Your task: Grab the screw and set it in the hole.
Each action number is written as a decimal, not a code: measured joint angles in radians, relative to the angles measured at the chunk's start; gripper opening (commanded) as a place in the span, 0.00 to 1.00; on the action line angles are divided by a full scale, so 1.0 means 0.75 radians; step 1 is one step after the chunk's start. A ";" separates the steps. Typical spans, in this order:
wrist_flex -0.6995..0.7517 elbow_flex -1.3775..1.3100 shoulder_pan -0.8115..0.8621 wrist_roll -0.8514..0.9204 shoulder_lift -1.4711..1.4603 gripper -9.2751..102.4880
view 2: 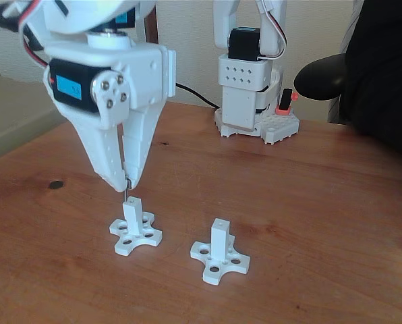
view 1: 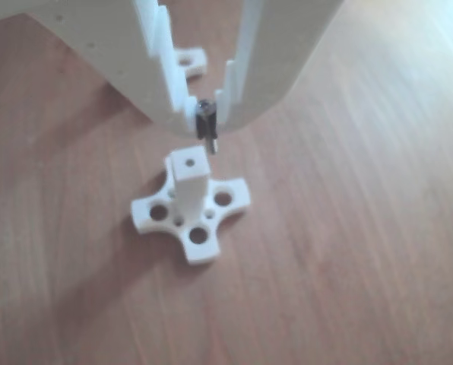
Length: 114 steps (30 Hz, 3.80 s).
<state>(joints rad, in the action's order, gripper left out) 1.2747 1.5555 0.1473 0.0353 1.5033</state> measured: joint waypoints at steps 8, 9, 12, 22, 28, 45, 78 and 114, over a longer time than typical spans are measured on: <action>0.061 -0.047 -0.041 0.000 0.000 0.04; 0.070 -0.047 -0.049 0.000 0.000 0.04; 0.088 -0.047 -0.082 0.000 0.002 0.04; 0.121 -0.047 -0.219 -0.051 0.037 0.04; 0.121 -0.045 -0.313 -0.084 0.074 0.04; 0.094 0.047 -0.434 -0.119 0.080 0.04; 0.061 0.047 -0.407 -0.123 0.080 0.04; 0.037 0.057 -0.430 -0.123 0.020 0.04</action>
<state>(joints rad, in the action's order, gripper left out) 1.3023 1.5984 -0.1749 -0.0568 1.5186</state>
